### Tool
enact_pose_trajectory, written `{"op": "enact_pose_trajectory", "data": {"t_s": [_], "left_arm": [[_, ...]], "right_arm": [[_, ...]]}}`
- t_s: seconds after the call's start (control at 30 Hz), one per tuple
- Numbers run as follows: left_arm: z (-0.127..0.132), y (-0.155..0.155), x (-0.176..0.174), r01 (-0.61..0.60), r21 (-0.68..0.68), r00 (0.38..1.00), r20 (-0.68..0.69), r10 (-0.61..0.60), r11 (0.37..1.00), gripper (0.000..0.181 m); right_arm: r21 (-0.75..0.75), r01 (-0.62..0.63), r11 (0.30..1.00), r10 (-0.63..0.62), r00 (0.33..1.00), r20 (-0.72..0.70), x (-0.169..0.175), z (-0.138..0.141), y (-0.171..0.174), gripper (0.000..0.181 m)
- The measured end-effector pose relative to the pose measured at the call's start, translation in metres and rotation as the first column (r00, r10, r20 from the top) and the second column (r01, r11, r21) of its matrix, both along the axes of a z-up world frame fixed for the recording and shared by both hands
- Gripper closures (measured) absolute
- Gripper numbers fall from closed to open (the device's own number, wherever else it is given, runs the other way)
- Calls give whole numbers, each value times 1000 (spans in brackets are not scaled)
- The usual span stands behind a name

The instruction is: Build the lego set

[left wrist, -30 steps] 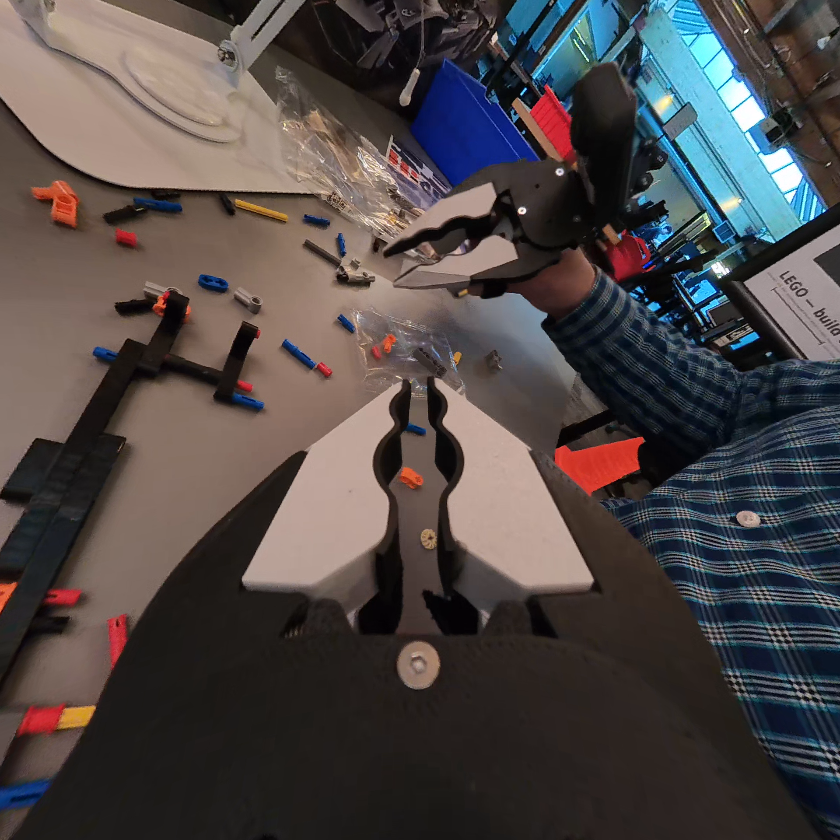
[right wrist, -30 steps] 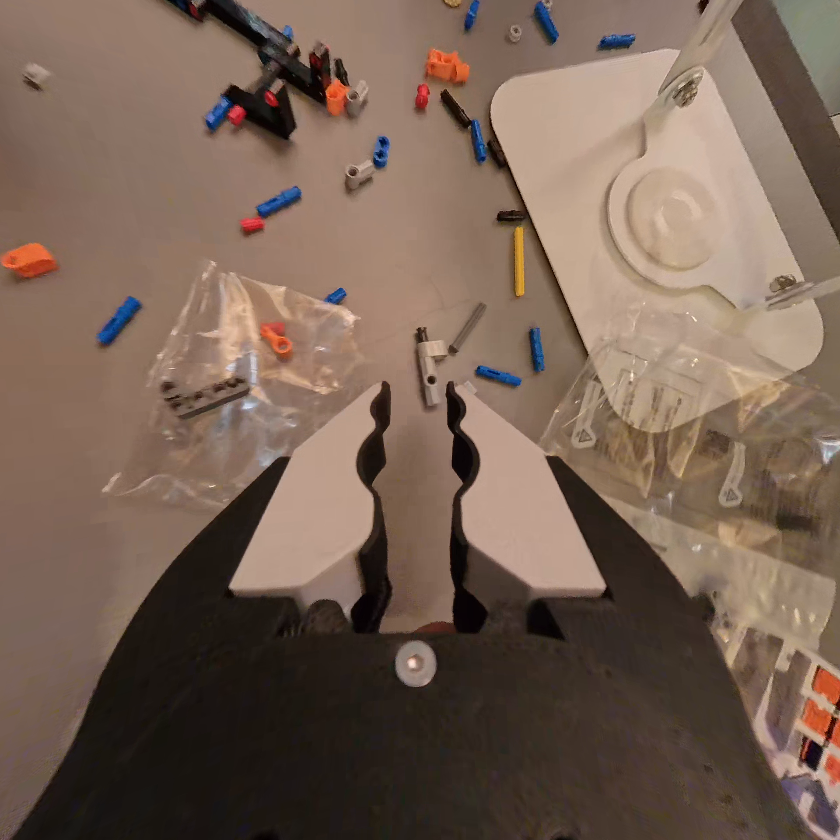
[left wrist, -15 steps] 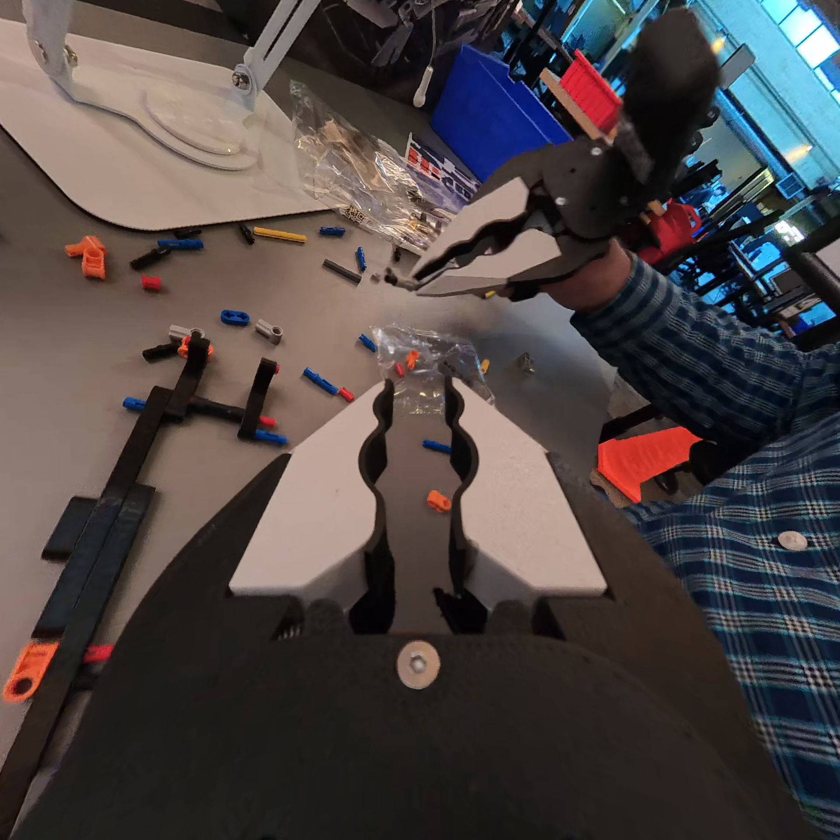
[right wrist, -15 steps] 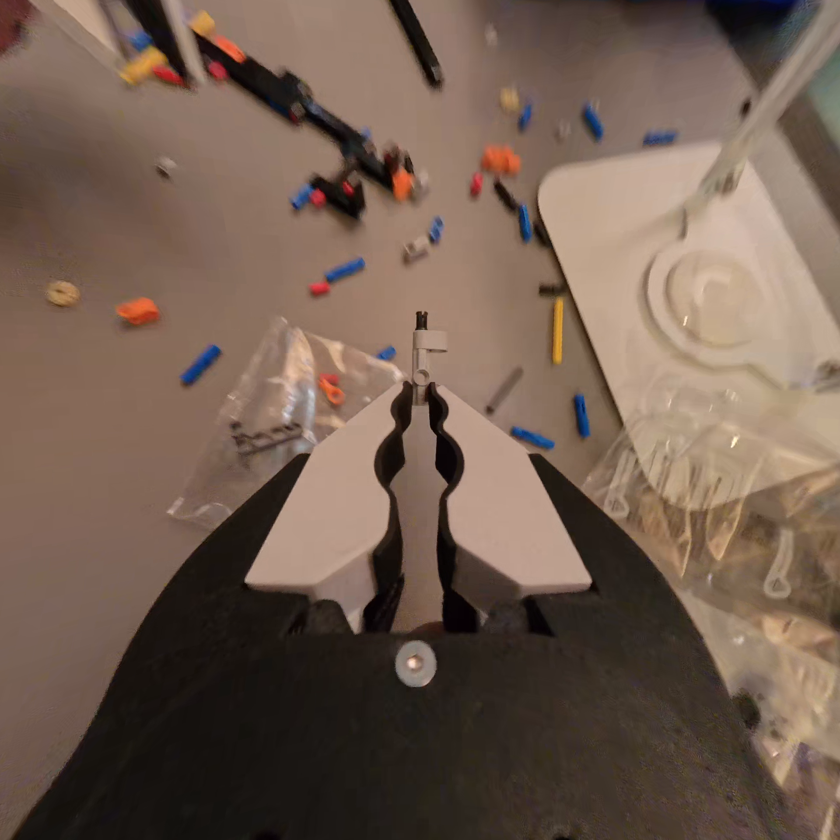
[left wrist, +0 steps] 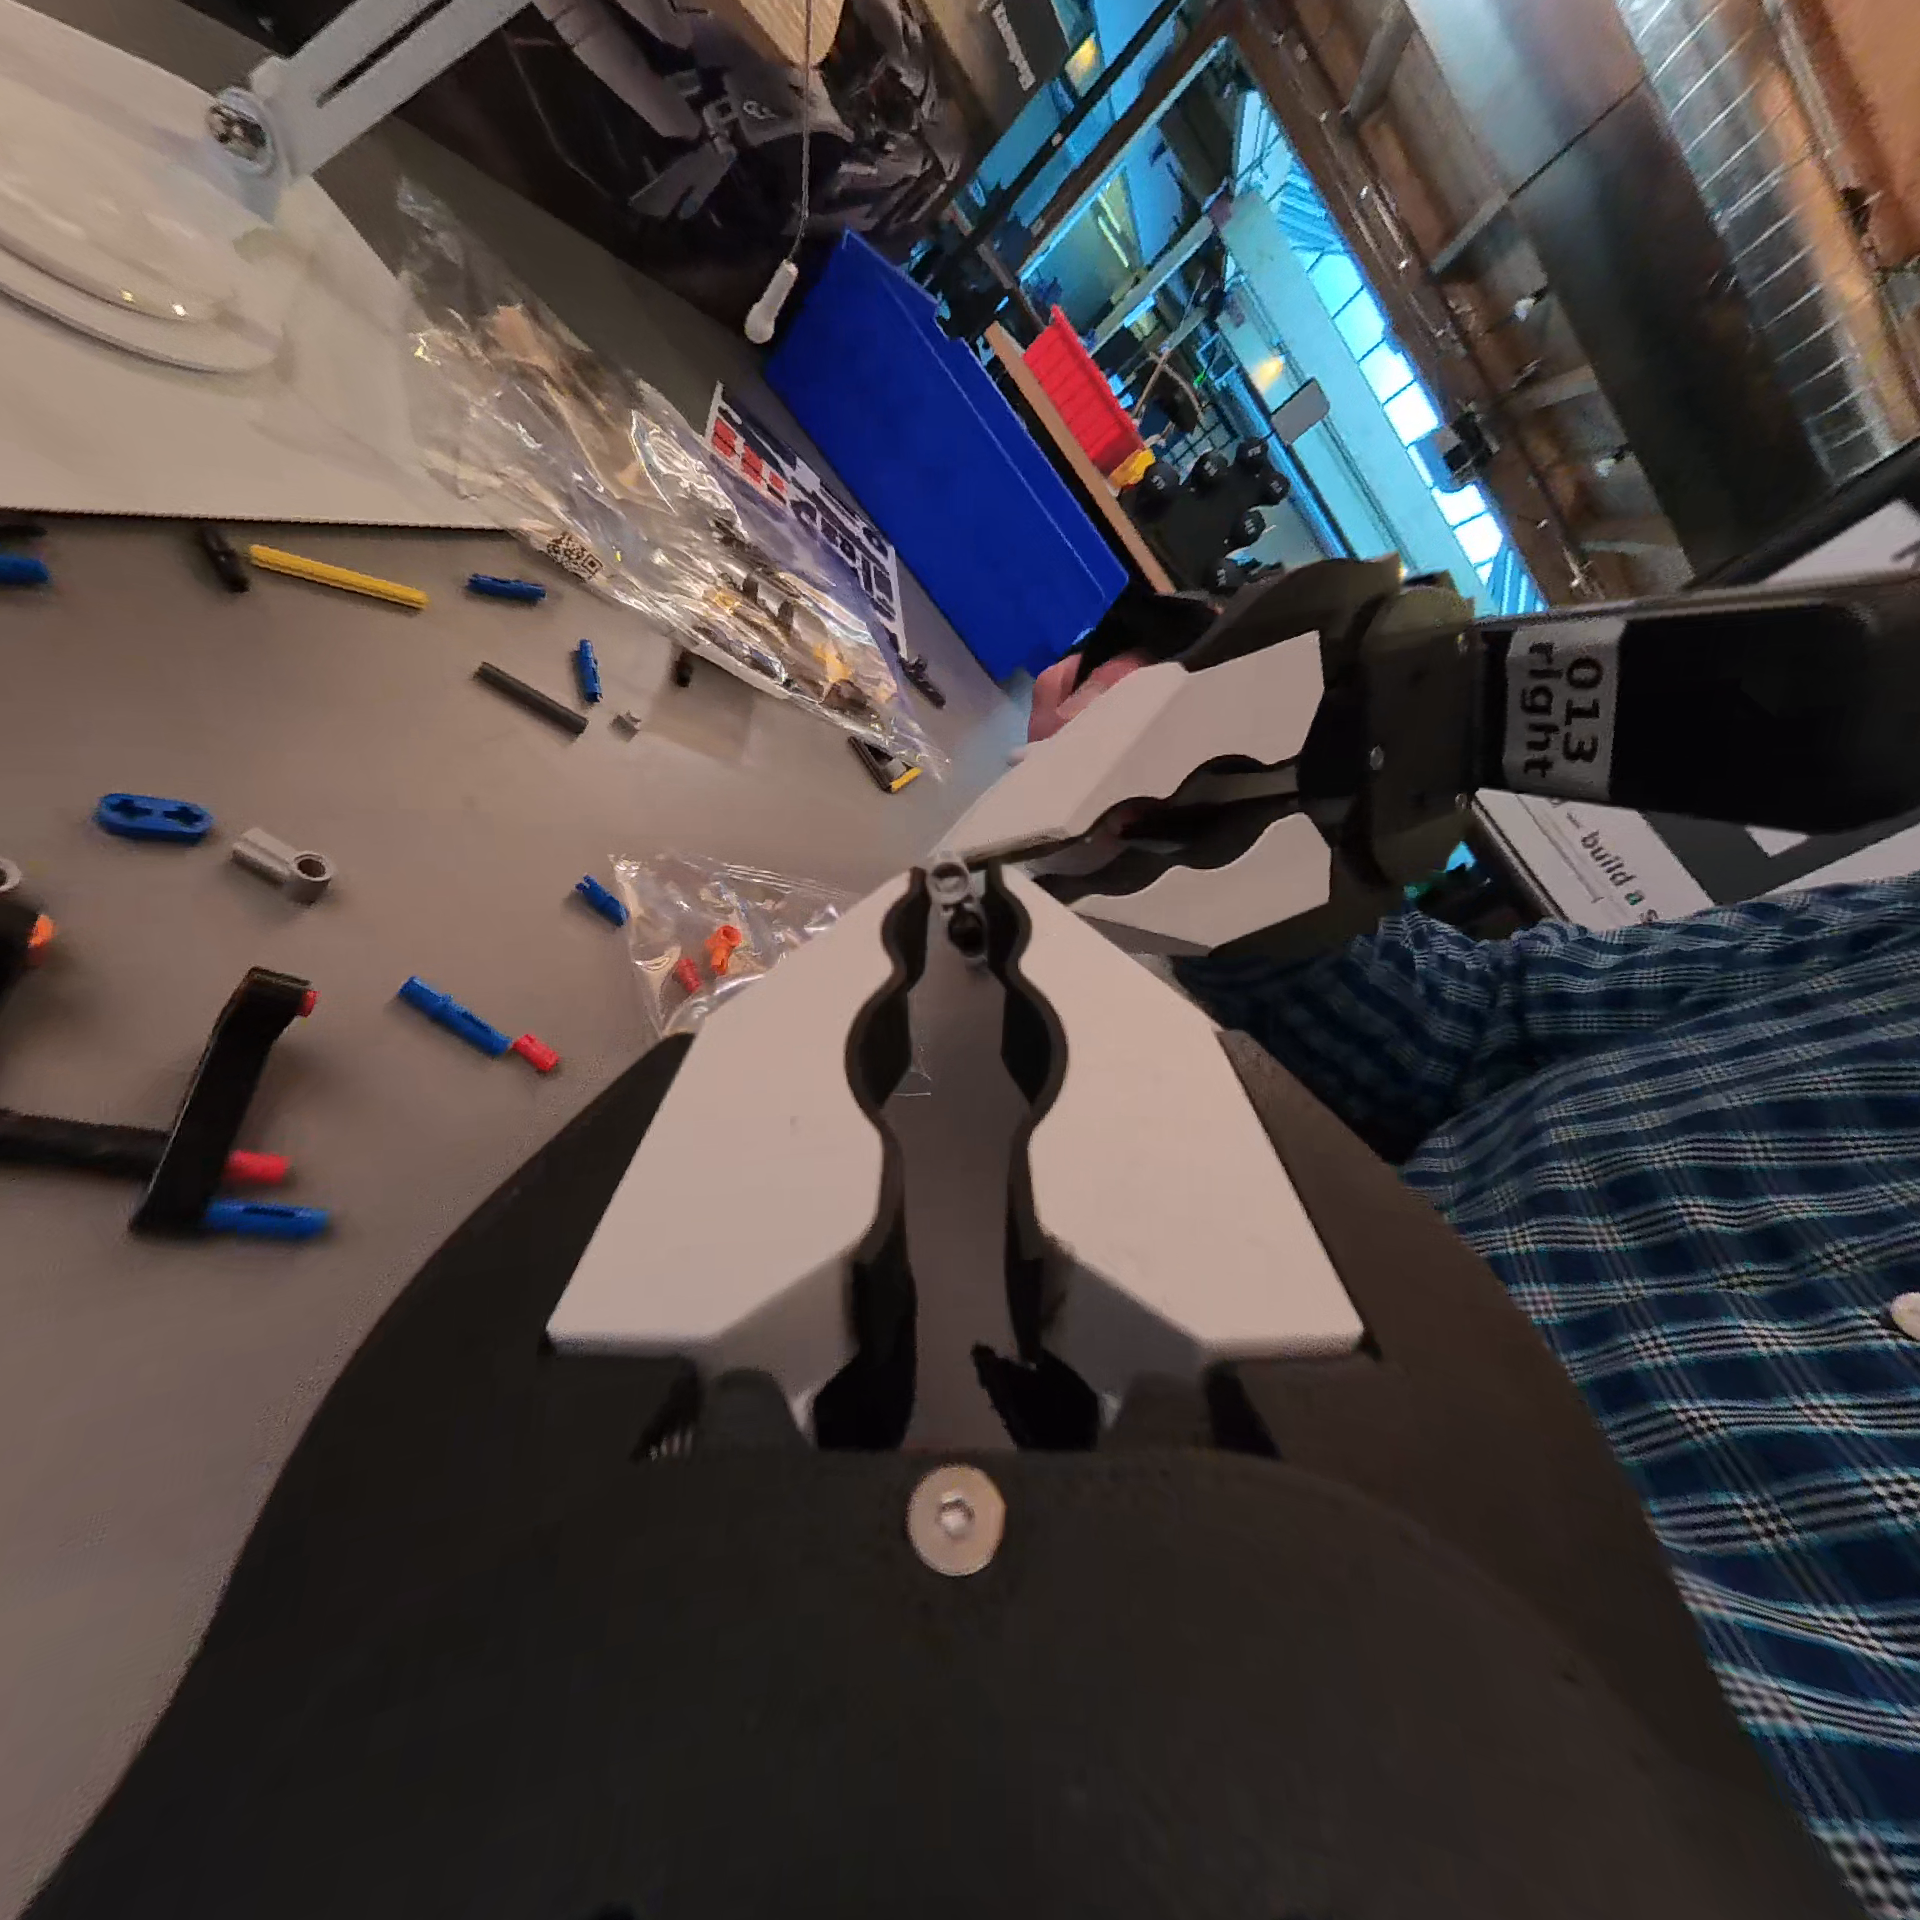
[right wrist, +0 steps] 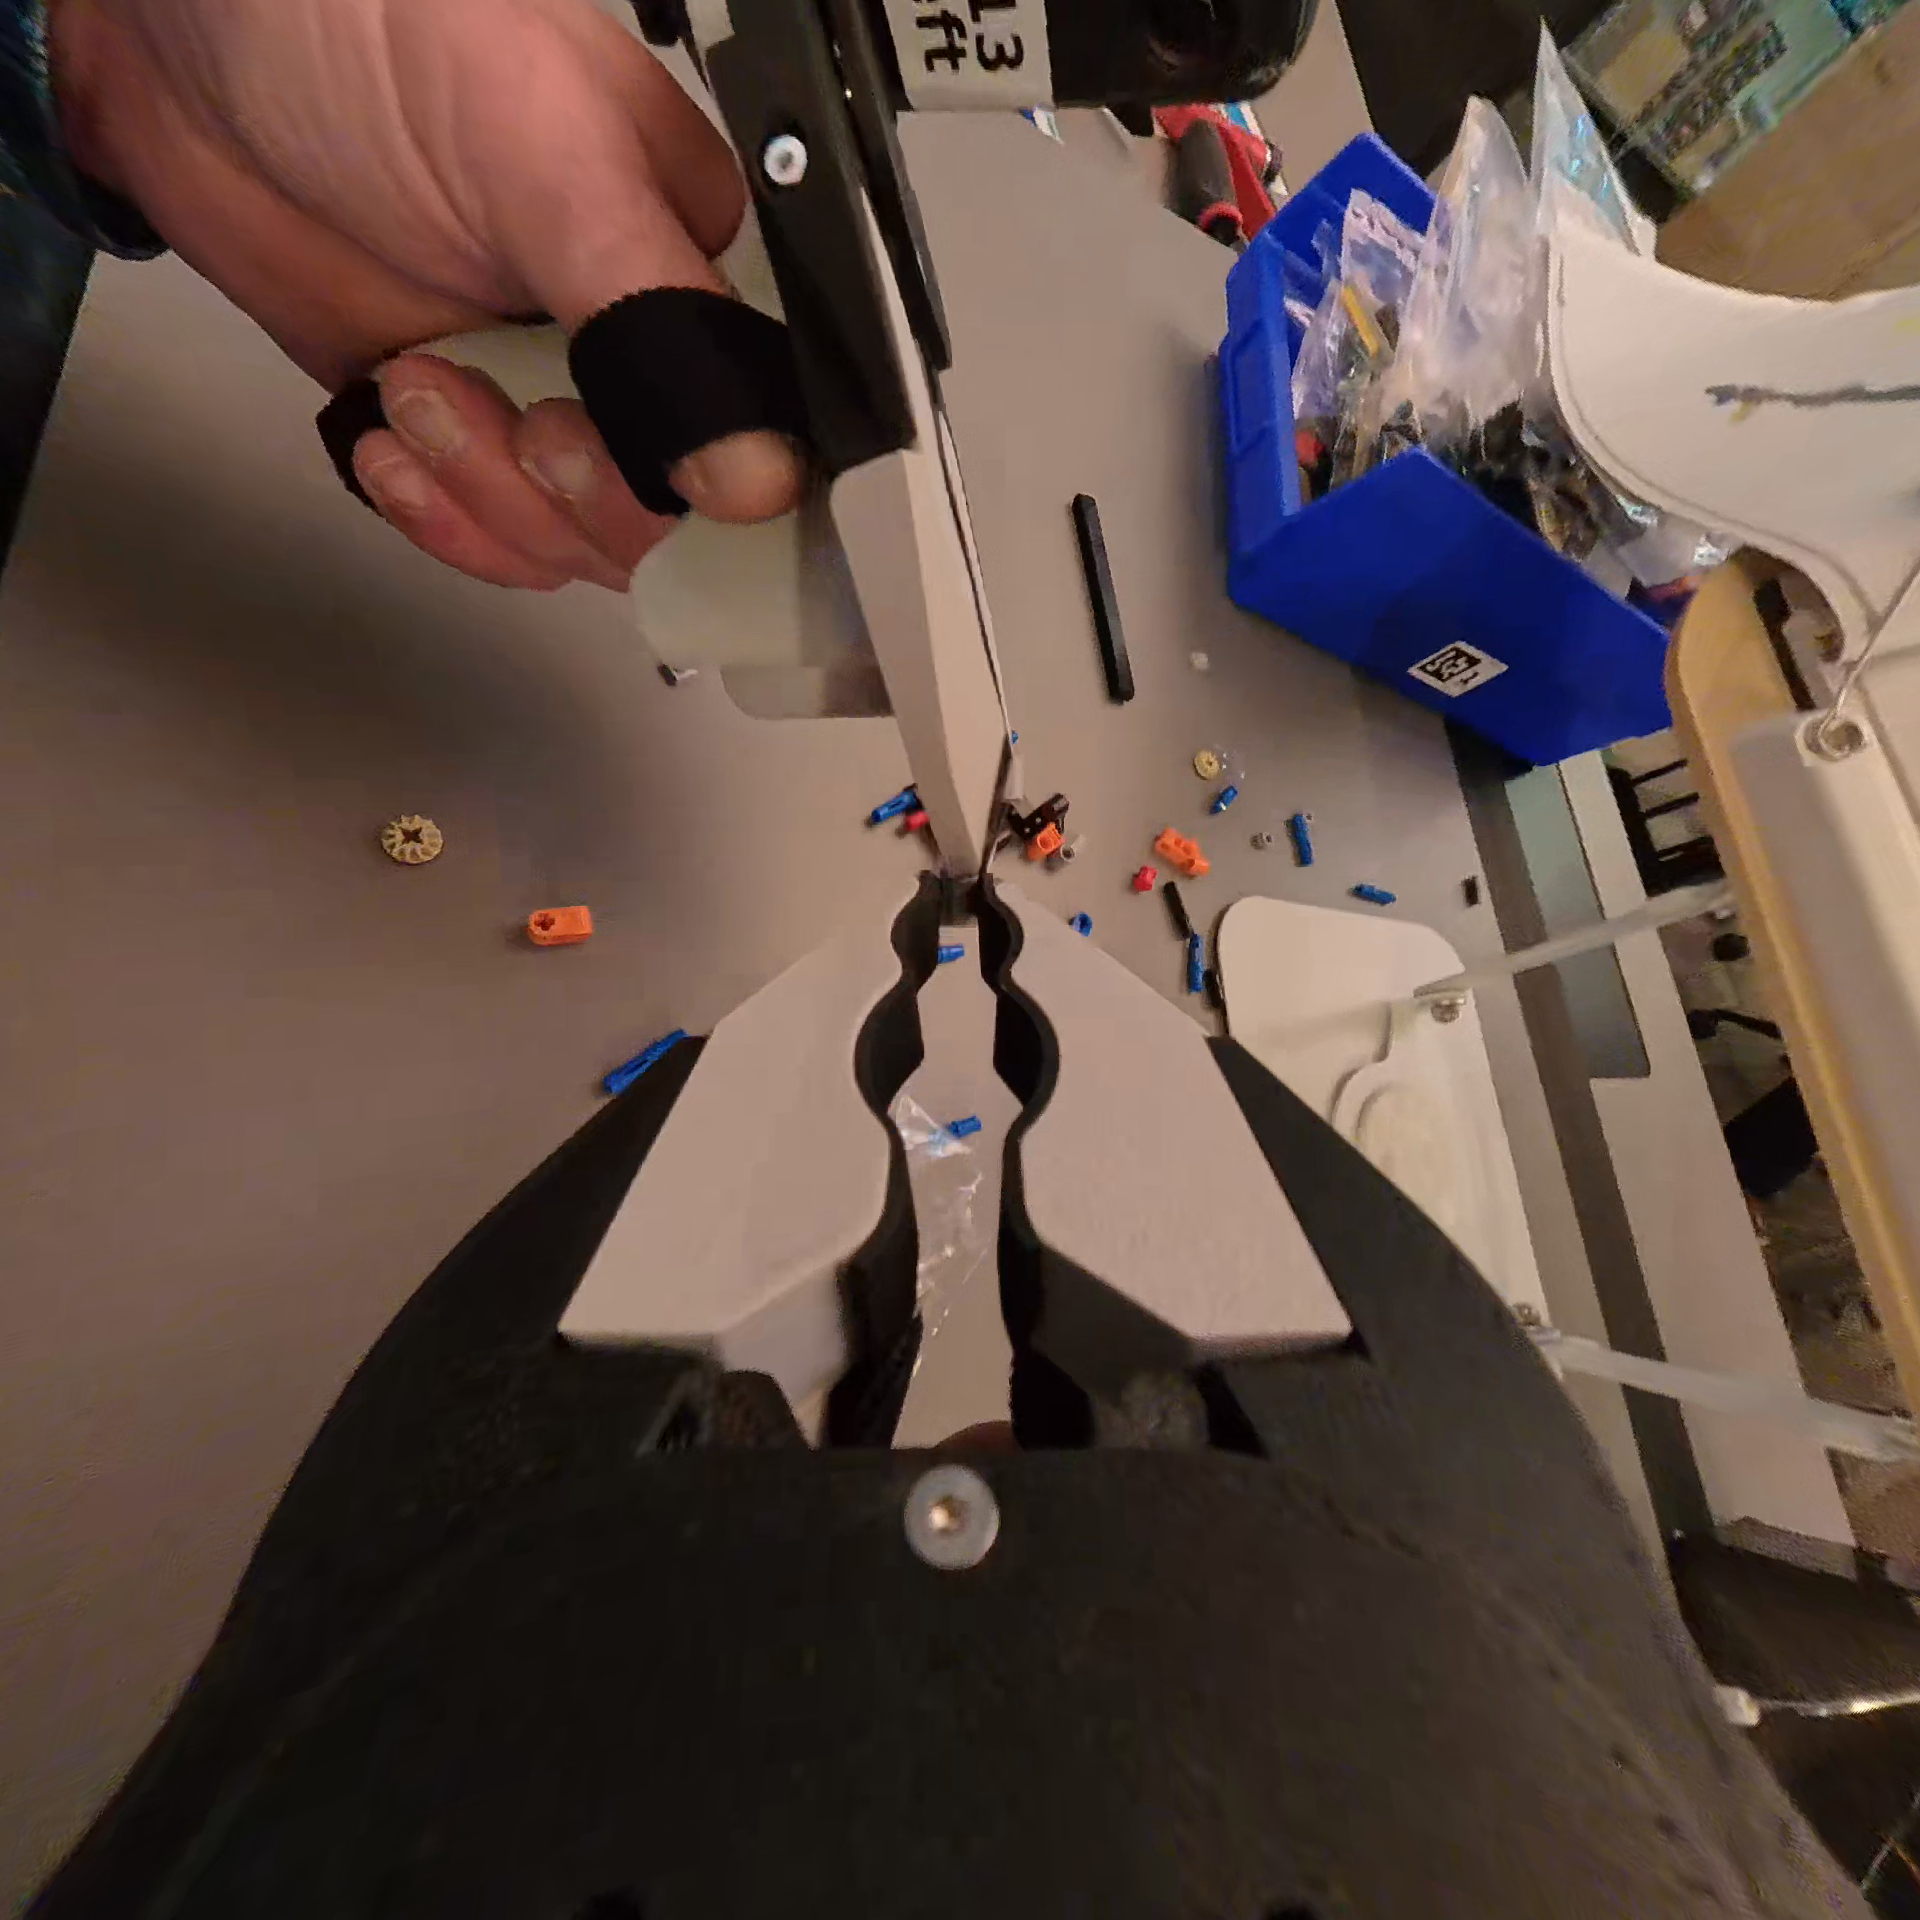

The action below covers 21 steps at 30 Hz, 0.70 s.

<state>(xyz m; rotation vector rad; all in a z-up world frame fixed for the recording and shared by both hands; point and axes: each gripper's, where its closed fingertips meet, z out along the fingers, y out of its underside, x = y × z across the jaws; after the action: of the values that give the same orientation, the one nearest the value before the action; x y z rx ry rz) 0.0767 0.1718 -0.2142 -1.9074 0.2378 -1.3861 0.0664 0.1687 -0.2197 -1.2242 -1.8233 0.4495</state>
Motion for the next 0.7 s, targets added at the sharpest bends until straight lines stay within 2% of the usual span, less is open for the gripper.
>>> {"op": "enact_pose_trajectory", "data": {"t_s": [0.1,0.27,0.47,0.6,0.7], "left_arm": [[2,-1,-5,-8,-2,1000,23,8,1000,175],[0,-1,-31,-85,-3,996,-4,85,996,177],[-5,-3,-68,-182,-6,983,-17,182,983,176],[-8,1,-83,-220,-19,975,16,220,975,176],[-9,3,-91,-230,-27,972,35,231,973,176]], "right_arm": [[3,-12,1000,12,1000,-13,-5,3,-2,177],[-100,-15,995,14,1000,-14,-11,5,10,171],[-190,104,976,-84,990,110,-33,-25,78,170],[-180,123,976,-83,973,215,-57,-58,119,169],[-182,115,977,-65,963,261,-71,-76,135,171]]}}
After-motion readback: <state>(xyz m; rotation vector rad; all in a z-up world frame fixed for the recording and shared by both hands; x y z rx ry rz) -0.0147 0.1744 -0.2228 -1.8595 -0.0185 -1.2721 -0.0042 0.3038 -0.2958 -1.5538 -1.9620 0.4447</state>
